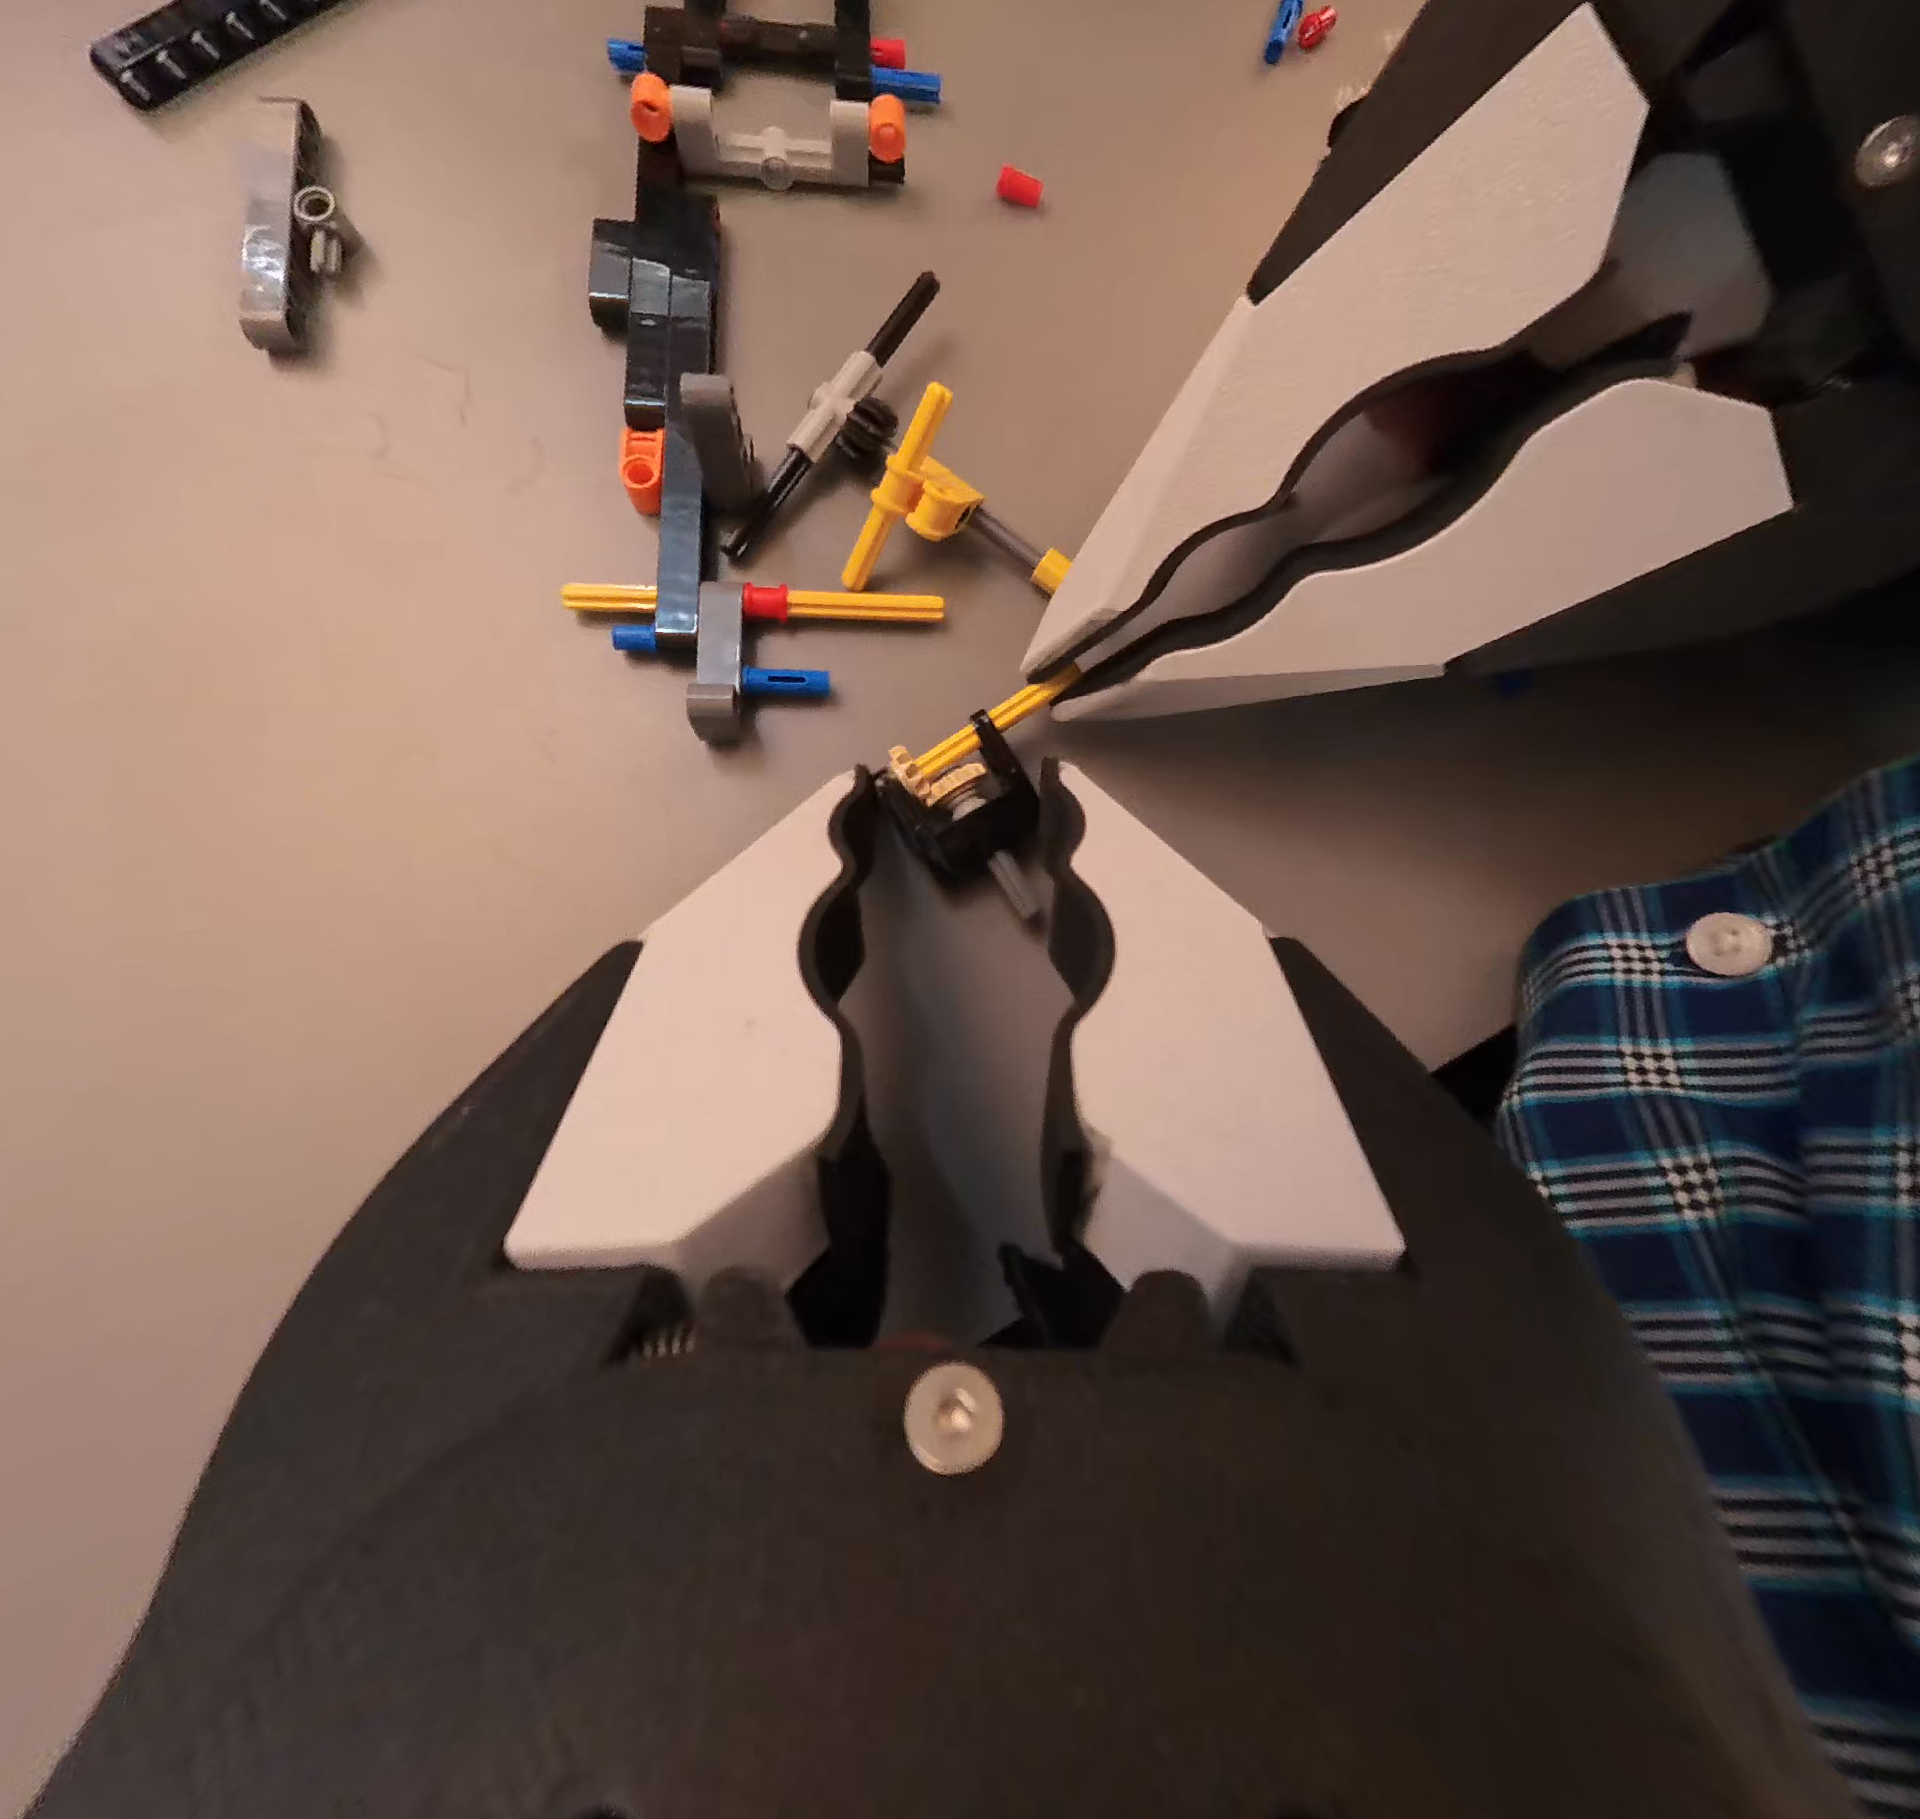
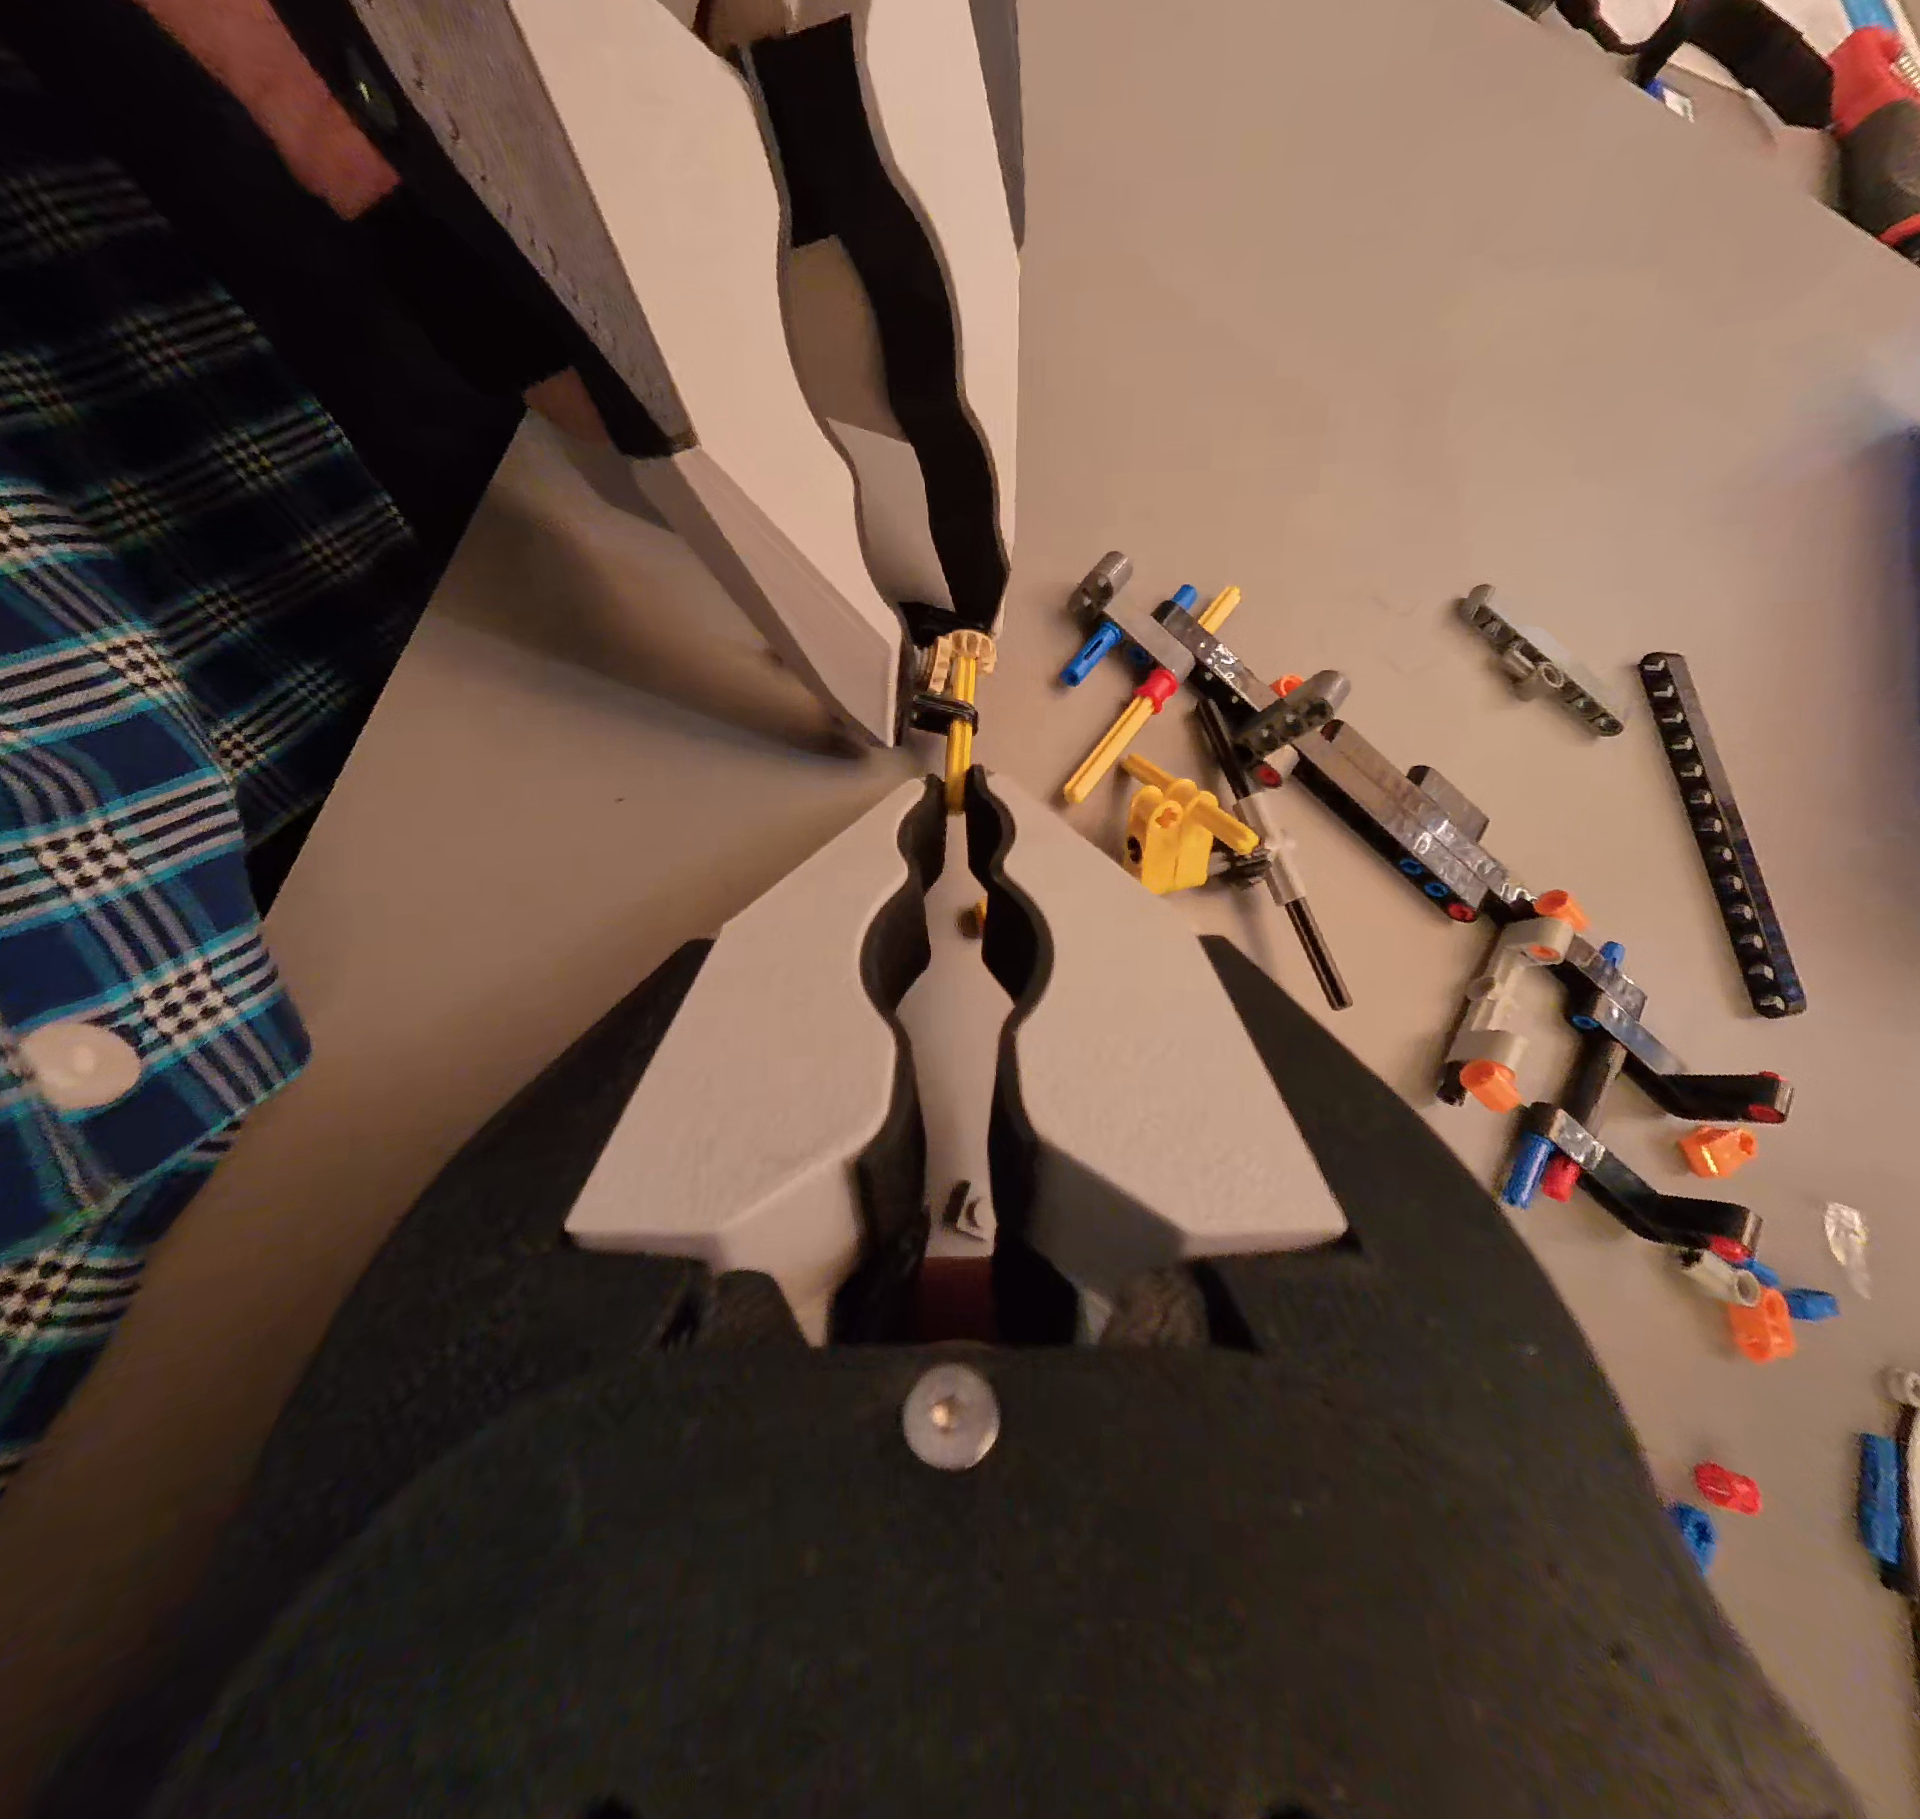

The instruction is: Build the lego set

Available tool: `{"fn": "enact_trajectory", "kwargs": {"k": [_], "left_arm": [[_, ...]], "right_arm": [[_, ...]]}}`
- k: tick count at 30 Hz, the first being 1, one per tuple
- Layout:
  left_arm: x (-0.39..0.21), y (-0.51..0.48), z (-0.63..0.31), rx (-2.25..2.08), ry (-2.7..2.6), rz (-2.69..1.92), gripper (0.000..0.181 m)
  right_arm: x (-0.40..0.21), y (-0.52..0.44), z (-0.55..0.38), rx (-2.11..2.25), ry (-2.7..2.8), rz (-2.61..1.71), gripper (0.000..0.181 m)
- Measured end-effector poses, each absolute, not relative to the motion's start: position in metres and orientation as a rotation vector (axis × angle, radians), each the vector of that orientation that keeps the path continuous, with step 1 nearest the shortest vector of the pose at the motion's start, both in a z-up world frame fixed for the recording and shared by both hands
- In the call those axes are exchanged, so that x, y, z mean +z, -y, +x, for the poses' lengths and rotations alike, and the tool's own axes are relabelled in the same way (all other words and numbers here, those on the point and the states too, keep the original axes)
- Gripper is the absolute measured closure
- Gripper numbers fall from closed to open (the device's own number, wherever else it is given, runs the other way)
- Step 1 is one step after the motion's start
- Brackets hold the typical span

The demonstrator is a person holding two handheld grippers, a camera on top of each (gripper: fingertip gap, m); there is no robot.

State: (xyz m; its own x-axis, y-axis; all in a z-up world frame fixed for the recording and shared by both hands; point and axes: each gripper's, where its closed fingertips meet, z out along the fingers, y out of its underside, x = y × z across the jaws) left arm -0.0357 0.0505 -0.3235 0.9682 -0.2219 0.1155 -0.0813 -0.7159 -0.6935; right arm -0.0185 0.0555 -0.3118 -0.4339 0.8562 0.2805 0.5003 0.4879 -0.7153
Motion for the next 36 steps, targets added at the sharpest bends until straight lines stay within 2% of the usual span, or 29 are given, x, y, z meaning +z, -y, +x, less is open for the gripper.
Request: {"fn": "enact_trajectory", "kwargs": {"k": [3, 9, 36], "left_arm": [[-0.318, -0.048, -0.044, -0.215, -0.171, -2.359, 0.141], [-0.324, -0.044, -0.034, -0.249, -0.181, -2.391, 0.154], [-0.320, -0.051, -0.035, -0.120, -0.248, -2.334, 0.156]], "right_arm": [[-0.311, -0.057, -0.019, 0.736, 2.090, -1.119, 0.180], [-0.309, -0.056, -0.019, 0.751, 2.082, -1.110, 0.180], [-0.313, -0.060, -0.027, 0.704, 2.093, -1.086, 0.179]]}}
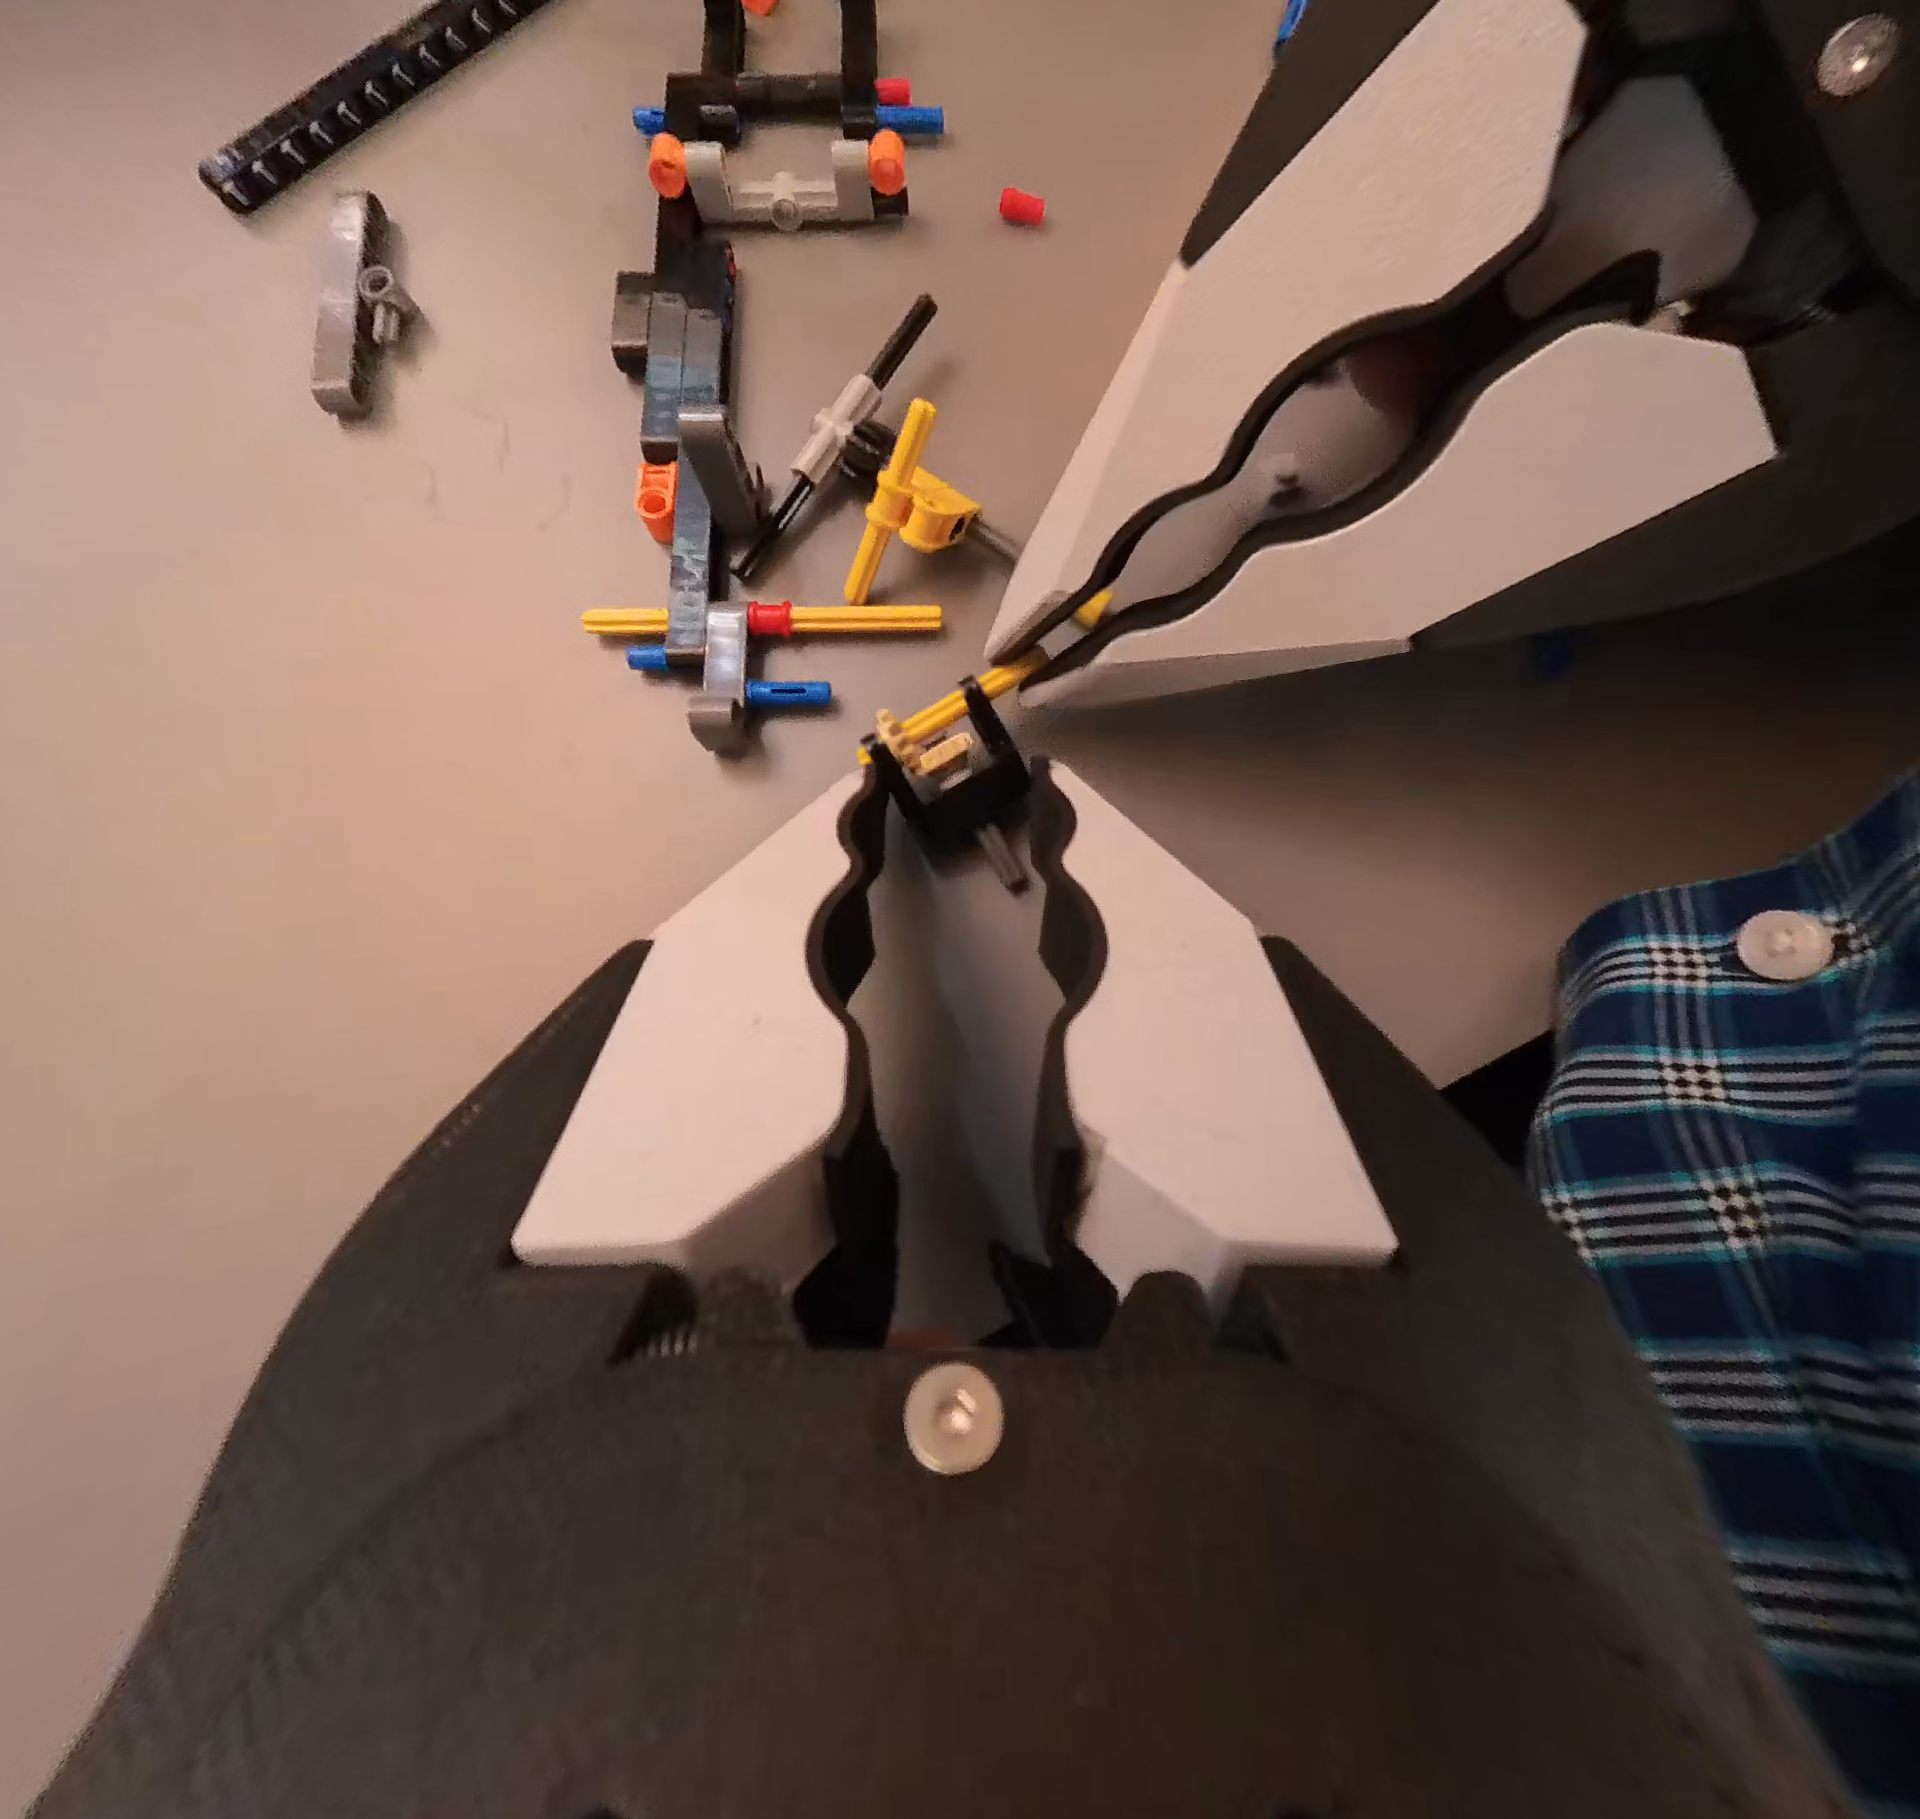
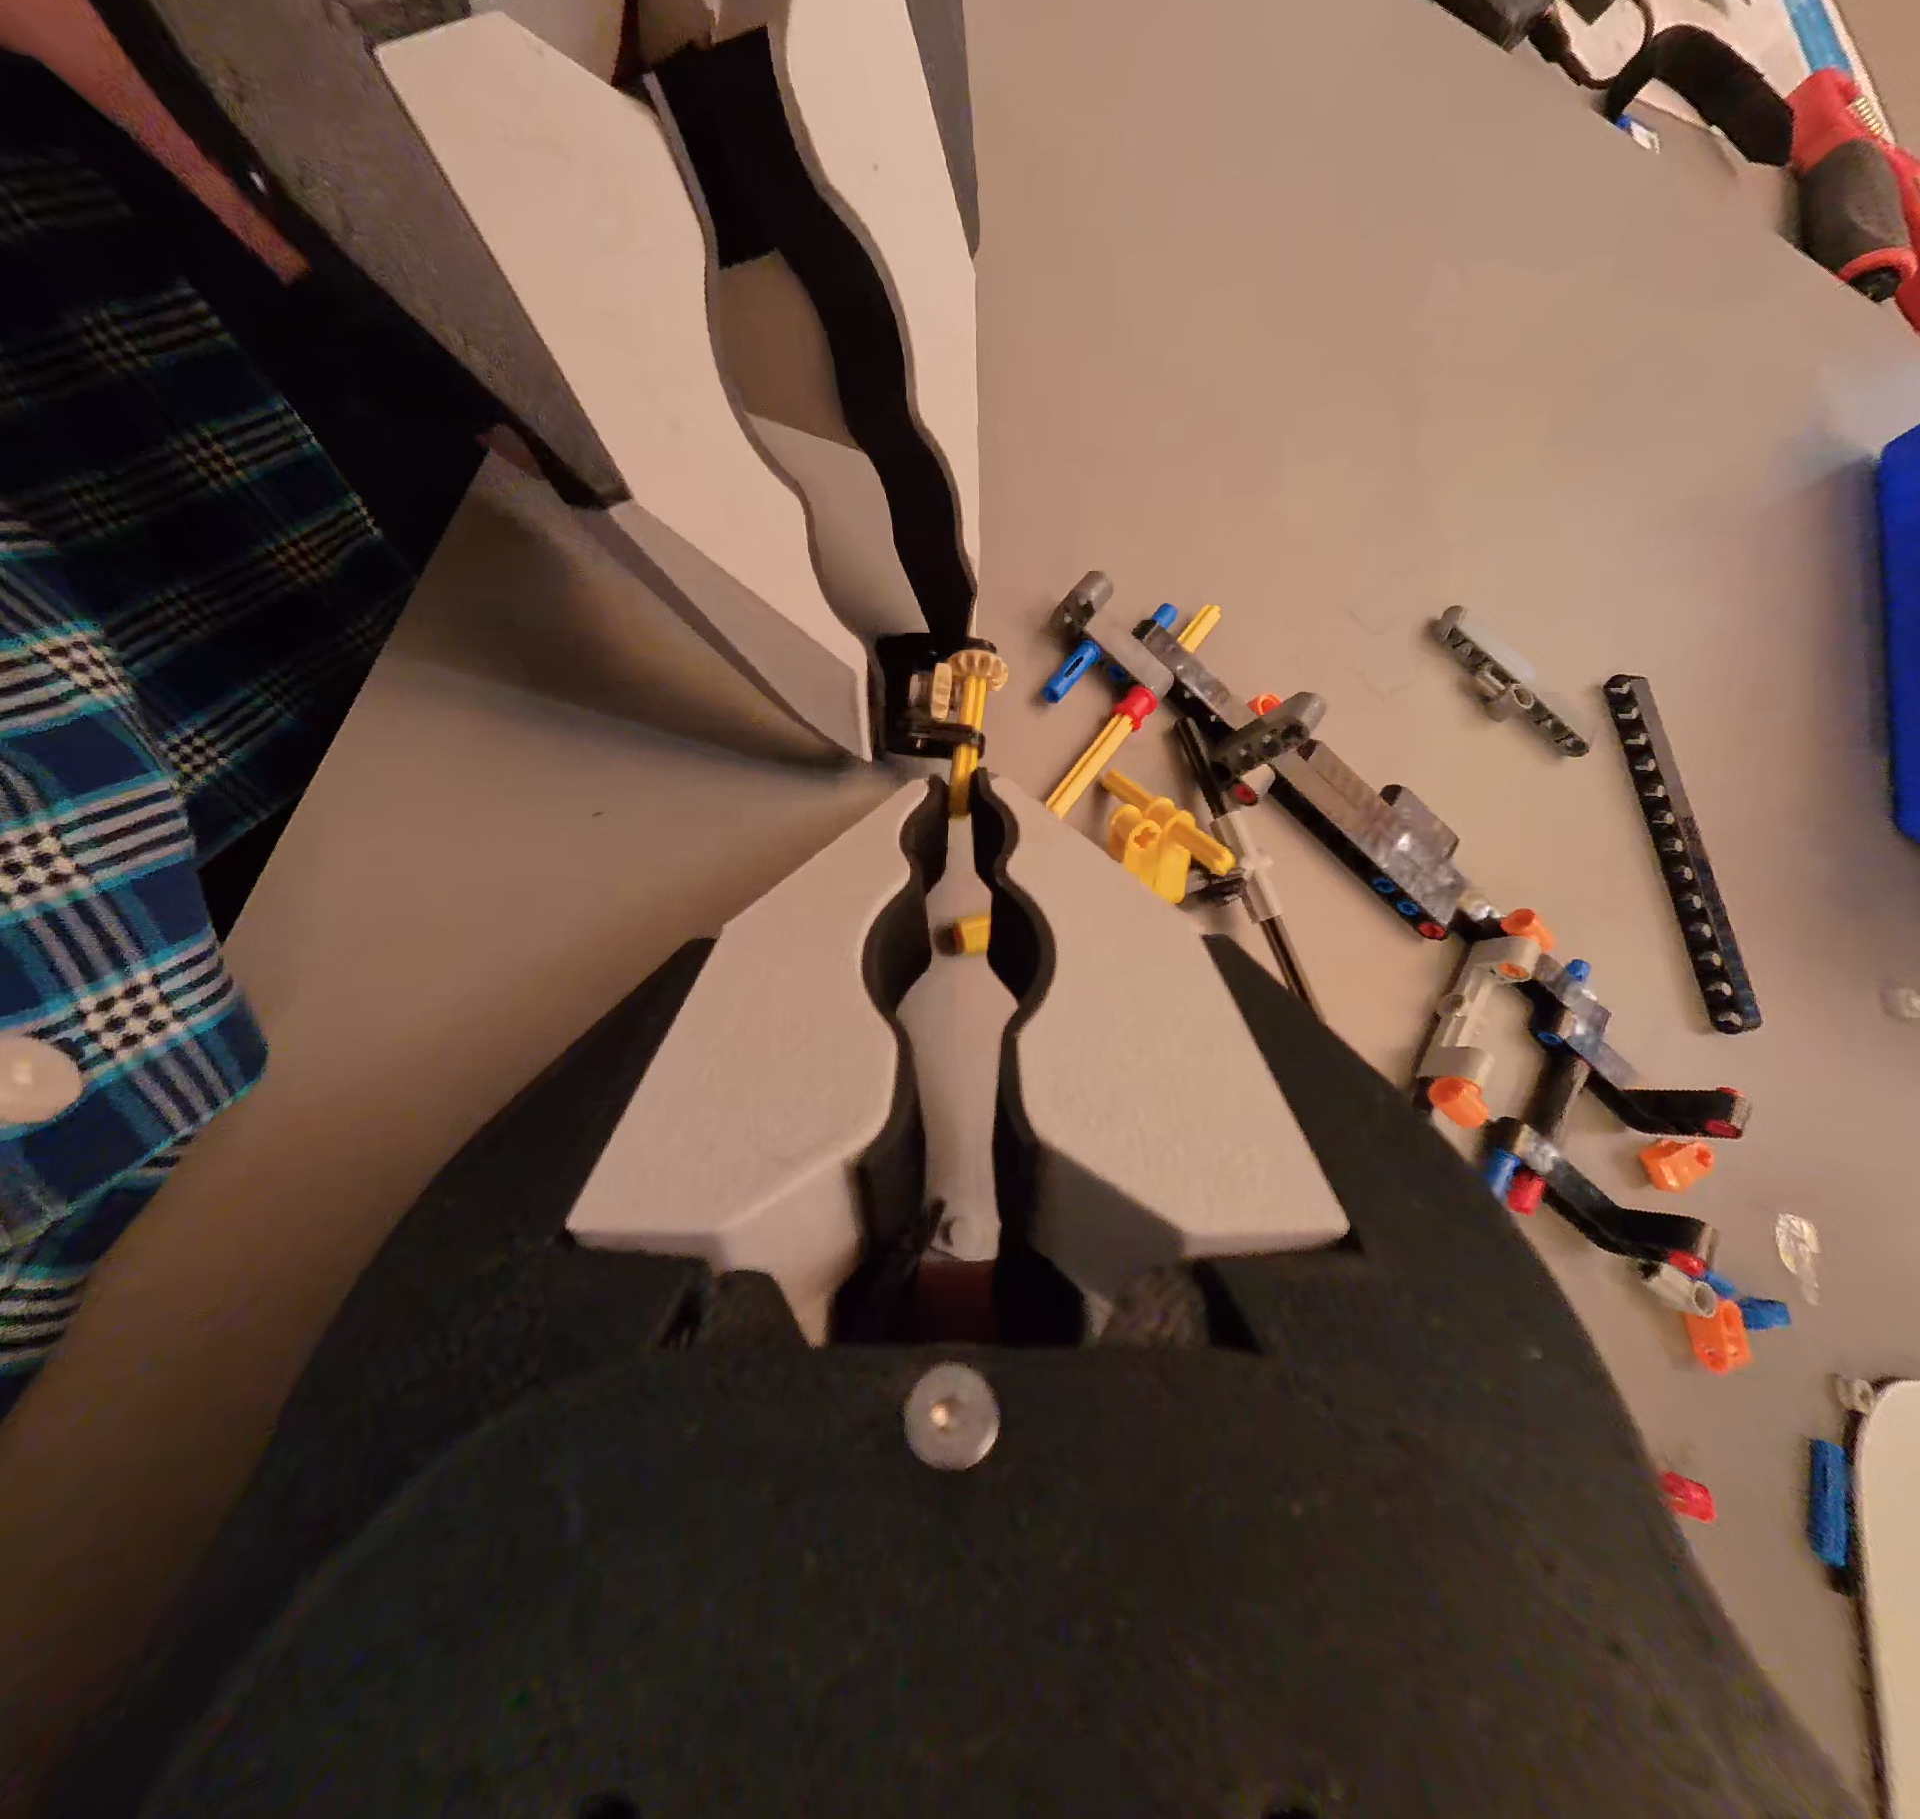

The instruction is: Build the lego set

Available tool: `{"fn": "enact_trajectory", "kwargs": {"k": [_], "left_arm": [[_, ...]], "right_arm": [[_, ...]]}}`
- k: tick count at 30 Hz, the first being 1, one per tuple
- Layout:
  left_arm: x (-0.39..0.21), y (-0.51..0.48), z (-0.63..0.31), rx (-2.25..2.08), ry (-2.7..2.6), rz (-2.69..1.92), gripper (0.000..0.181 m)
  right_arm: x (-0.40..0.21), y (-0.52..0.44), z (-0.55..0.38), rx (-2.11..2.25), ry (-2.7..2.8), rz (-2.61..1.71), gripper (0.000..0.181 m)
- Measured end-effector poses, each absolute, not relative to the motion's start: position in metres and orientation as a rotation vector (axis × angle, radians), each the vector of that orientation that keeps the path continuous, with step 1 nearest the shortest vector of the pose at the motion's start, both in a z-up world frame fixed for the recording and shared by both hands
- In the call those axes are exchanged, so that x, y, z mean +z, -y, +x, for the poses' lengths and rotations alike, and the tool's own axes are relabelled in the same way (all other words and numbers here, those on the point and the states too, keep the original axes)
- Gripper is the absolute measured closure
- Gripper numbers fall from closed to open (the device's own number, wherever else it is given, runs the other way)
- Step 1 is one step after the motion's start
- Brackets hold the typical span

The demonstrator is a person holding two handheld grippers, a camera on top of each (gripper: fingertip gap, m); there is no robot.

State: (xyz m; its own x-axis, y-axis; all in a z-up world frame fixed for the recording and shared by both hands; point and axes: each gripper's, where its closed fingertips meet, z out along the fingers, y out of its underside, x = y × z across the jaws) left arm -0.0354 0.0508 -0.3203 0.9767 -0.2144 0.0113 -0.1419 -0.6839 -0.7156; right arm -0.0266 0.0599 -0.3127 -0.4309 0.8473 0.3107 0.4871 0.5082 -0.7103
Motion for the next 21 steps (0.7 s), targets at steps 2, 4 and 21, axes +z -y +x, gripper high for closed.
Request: {"fn": "enact_trajectory", "kwargs": {"k": [2, 4, 21], "left_arm": [[-0.315, -0.053, -0.037, -0.093, -0.257, -2.324, 0.156], [-0.307, -0.056, -0.038, -0.090, -0.258, -2.298, 0.156], [-0.237, -0.126, 0.007, -0.118, -0.409, -2.078, 0.156]], "right_arm": [[-0.309, -0.063, -0.028, 0.674, 2.091, -1.070, 0.179], [-0.303, -0.065, -0.029, 0.677, 2.078, -1.067, 0.179], [-0.218, -0.120, 0.011, 0.582, 1.822, -1.169, 0.180]]}}
